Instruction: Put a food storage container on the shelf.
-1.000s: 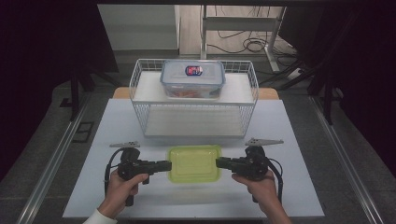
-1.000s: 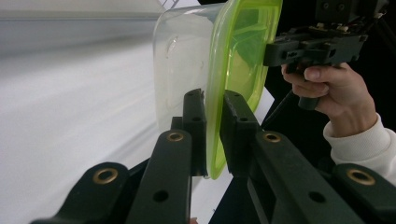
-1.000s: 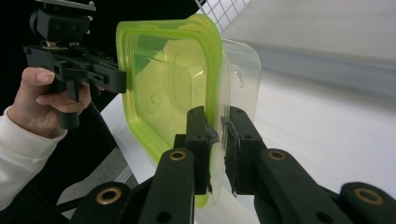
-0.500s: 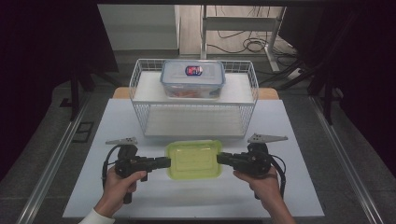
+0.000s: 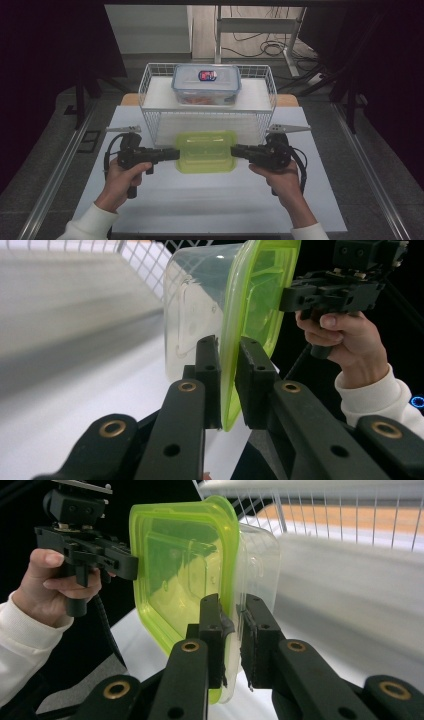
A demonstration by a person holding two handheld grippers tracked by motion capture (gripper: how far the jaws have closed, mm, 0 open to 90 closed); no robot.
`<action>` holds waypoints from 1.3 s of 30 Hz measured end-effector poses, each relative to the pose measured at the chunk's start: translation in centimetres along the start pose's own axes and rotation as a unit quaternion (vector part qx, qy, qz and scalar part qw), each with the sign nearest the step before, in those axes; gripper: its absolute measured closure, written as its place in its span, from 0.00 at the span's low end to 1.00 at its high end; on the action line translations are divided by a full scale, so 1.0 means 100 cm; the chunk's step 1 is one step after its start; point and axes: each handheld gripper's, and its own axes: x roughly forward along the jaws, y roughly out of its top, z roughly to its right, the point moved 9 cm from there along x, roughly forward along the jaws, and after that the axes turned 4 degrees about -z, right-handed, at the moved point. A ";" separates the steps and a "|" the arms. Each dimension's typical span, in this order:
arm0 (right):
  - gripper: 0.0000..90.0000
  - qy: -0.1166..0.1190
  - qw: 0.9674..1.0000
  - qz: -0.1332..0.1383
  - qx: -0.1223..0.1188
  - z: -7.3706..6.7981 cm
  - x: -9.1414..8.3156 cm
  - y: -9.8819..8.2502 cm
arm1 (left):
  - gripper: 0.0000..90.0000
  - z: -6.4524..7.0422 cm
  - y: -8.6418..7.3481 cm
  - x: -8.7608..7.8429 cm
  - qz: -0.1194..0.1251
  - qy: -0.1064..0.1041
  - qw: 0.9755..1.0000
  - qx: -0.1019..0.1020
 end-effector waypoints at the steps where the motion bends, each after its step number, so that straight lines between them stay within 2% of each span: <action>1: 0.89 -0.001 1.000 0.002 -0.003 -0.002 -0.001 0.006 | 0.90 0.001 0.005 -0.003 0.002 -0.002 1.000 0.002; 4: 0.89 -0.002 1.000 0.009 -0.012 -0.006 -0.006 0.024 | 0.90 0.007 0.021 -0.010 0.009 0.000 1.000 0.011; 5: 0.89 0.001 1.000 0.015 -0.014 -0.007 -0.008 0.035 | 0.90 0.010 0.031 -0.013 0.010 0.002 1.000 0.018; 6: 0.89 0.001 1.000 0.015 -0.014 -0.007 -0.008 0.035 | 0.90 0.010 0.031 -0.013 0.010 0.002 1.000 0.018; 10: 0.89 0.000 1.000 0.020 -0.017 -0.008 -0.012 0.057 | 0.90 0.011 0.054 -0.019 0.016 -0.004 1.000 0.014; 11: 0.89 0.001 0.999 0.027 -0.018 -0.007 -0.013 0.068 | 0.90 0.011 0.059 -0.020 0.018 -0.006 1.000 0.015; 12: 0.89 0.001 0.999 0.027 -0.018 -0.007 -0.013 0.068 | 0.90 0.011 0.064 -0.021 0.020 -0.006 1.000 0.015; 13: 0.90 0.004 0.999 0.033 -0.018 -0.006 -0.015 0.080 | 0.90 0.011 0.074 -0.023 0.022 -0.004 1.000 0.018; 14: 0.90 0.004 0.999 0.033 -0.018 -0.006 -0.015 0.080 | 0.90 0.011 0.074 -0.023 0.022 -0.004 1.000 0.018; 15: 0.90 0.004 0.999 0.036 -0.019 -0.005 -0.016 0.084 | 0.90 0.010 0.083 -0.023 0.024 -0.004 1.000 0.020; 18: 0.90 0.004 0.999 0.037 -0.017 -0.002 -0.019 0.102 | 0.90 0.009 0.098 -0.025 0.026 -0.008 0.999 0.021; 19: 0.90 0.004 0.999 0.037 -0.017 0.002 -0.019 0.113 | 0.90 0.007 0.108 -0.025 0.029 -0.009 0.999 0.020; 20: 0.90 0.004 0.999 0.037 -0.017 0.002 -0.019 0.113 | 0.90 0.007 0.108 -0.025 0.029 -0.009 0.999 0.020; 21: 0.90 0.005 0.999 0.035 -0.012 0.005 -0.020 0.124 | 0.90 0.005 0.120 -0.026 0.032 -0.014 0.999 0.018; 22: 0.90 0.005 0.999 0.035 -0.012 0.005 -0.020 0.124 | 0.90 0.005 0.120 -0.026 0.032 -0.014 0.999 0.018; 26: 0.90 0.006 0.999 0.034 -0.010 0.011 -0.020 0.147 | 0.90 0.000 0.144 -0.027 0.030 -0.014 0.999 0.018; 27: 0.90 0.008 0.999 0.036 -0.005 0.016 -0.019 0.157 | 0.90 -0.002 0.155 -0.029 0.028 -0.011 0.999 0.018; 28: 0.90 0.008 0.999 0.036 -0.005 0.016 -0.019 0.157 | 0.90 -0.002 0.155 -0.029 0.028 -0.011 0.999 0.018; 29: 0.90 0.009 0.999 0.037 0.002 0.021 -0.017 0.167 | 0.90 -0.007 0.166 -0.029 0.024 -0.004 1.000 0.020; 30: 0.90 0.009 0.999 0.037 0.002 0.021 -0.017 0.167 | 0.90 -0.007 0.166 -0.029 0.024 -0.004 1.000 0.020; 31: 0.90 0.010 0.999 0.038 0.009 0.027 -0.013 0.175 | 0.91 -0.010 0.172 -0.029 0.023 -0.001 1.000 0.018; 32: 0.90 0.010 0.999 0.038 0.009 0.027 -0.013 0.175 | 0.91 -0.013 0.176 -0.029 0.022 0.001 1.000 0.018; 33: 0.90 0.008 0.999 0.038 0.015 0.033 -0.009 0.183 | 0.91 -0.022 0.185 -0.028 0.017 -0.001 1.000 0.010; 34: 0.90 0.008 0.999 0.038 0.015 0.033 -0.009 0.183 | 0.91 -0.022 0.185 -0.028 0.017 -0.001 1.000 0.010; 35: 0.90 0.009 0.999 0.036 0.027 0.041 -0.002 0.189 | 0.91 -0.034 0.192 -0.027 0.015 0.002 1.000 0.002; 36: 0.90 0.009 0.999 0.036 0.027 0.041 -0.002 0.189 | 0.91 -0.034 0.192 -0.027 0.015 0.002 1.000 0.002; 39: 0.90 0.008 0.998 0.031 0.051 0.057 0.012 0.198 | 0.91 -0.052 0.202 -0.023 0.013 -0.003 1.000 -0.017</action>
